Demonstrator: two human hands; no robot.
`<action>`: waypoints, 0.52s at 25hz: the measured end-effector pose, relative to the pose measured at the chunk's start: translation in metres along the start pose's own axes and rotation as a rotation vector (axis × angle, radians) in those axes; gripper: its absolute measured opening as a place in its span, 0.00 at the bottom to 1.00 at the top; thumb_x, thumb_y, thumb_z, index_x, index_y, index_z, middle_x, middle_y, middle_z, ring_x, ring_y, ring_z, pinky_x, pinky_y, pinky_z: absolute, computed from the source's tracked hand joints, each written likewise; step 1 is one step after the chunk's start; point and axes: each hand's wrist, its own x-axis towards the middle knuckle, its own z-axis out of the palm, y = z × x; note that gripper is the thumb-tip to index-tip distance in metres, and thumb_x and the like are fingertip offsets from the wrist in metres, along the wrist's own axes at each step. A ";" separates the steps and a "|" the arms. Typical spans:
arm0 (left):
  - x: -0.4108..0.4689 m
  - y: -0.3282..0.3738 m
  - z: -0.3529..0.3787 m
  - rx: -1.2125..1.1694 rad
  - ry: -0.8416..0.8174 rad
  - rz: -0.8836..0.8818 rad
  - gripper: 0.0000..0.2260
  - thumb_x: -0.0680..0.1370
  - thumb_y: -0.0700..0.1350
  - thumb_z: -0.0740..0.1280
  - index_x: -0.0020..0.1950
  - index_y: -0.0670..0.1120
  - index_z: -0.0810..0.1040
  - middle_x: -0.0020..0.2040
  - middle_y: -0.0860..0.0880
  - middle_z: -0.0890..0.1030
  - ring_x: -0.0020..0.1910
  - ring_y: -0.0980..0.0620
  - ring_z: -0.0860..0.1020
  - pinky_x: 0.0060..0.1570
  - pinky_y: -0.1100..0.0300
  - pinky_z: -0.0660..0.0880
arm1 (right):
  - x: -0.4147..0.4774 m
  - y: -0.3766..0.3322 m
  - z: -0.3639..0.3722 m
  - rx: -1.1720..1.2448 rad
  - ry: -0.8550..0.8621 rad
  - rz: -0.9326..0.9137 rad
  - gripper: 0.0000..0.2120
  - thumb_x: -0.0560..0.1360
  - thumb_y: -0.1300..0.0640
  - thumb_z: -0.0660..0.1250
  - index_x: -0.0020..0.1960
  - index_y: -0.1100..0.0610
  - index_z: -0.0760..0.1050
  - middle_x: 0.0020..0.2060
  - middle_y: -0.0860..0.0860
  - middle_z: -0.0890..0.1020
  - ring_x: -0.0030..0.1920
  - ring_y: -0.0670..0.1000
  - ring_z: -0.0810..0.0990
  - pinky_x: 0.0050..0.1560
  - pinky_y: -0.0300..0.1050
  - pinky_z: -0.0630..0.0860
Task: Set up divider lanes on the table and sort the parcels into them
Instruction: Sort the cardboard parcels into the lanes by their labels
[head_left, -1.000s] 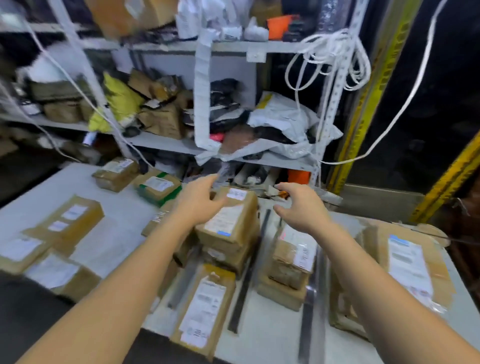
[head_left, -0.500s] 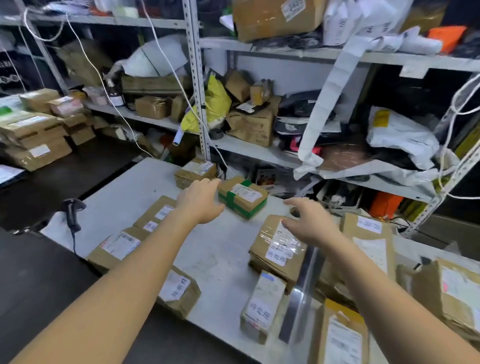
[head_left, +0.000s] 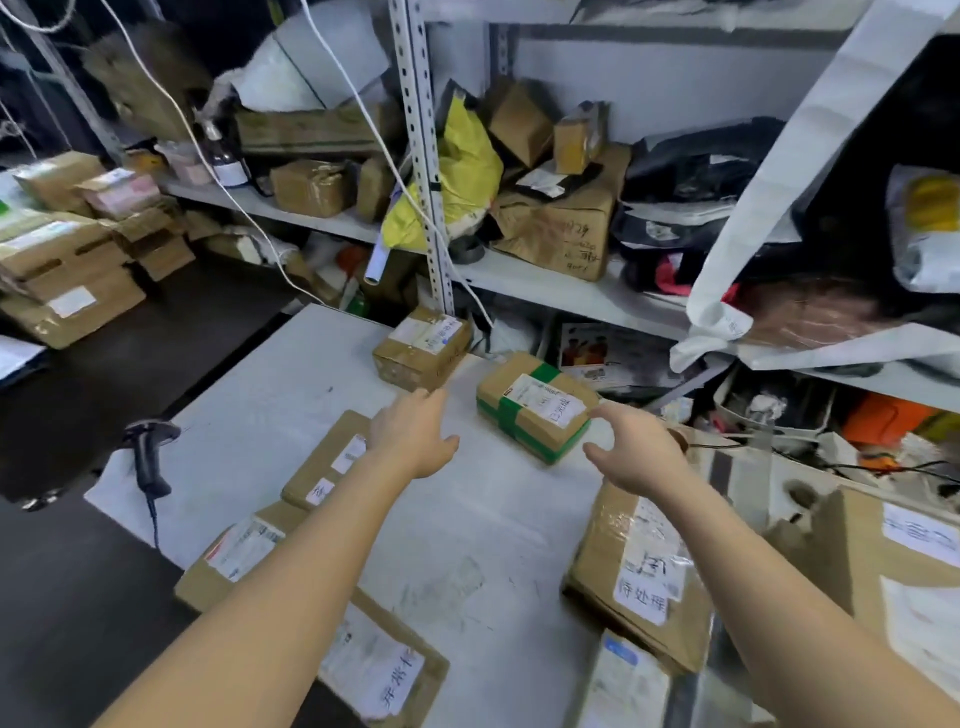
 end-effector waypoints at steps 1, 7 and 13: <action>0.013 0.002 0.008 -0.008 -0.019 -0.005 0.28 0.80 0.59 0.64 0.77 0.49 0.64 0.71 0.48 0.73 0.69 0.44 0.72 0.58 0.48 0.75 | 0.015 0.004 0.006 0.007 -0.033 0.013 0.25 0.76 0.50 0.68 0.73 0.49 0.72 0.70 0.49 0.77 0.68 0.53 0.75 0.61 0.52 0.78; 0.094 0.011 0.066 -0.195 -0.084 -0.044 0.30 0.80 0.59 0.64 0.78 0.46 0.66 0.74 0.46 0.72 0.71 0.44 0.72 0.65 0.49 0.73 | 0.106 0.029 0.036 0.098 -0.092 0.095 0.23 0.77 0.54 0.67 0.72 0.54 0.74 0.68 0.54 0.79 0.67 0.57 0.76 0.63 0.51 0.75; 0.136 0.047 0.122 -0.752 -0.292 -0.088 0.32 0.78 0.59 0.68 0.79 0.49 0.67 0.74 0.46 0.74 0.72 0.45 0.72 0.69 0.51 0.71 | 0.172 0.044 0.074 0.208 -0.205 0.174 0.29 0.83 0.52 0.63 0.81 0.50 0.59 0.79 0.54 0.65 0.78 0.57 0.64 0.74 0.49 0.63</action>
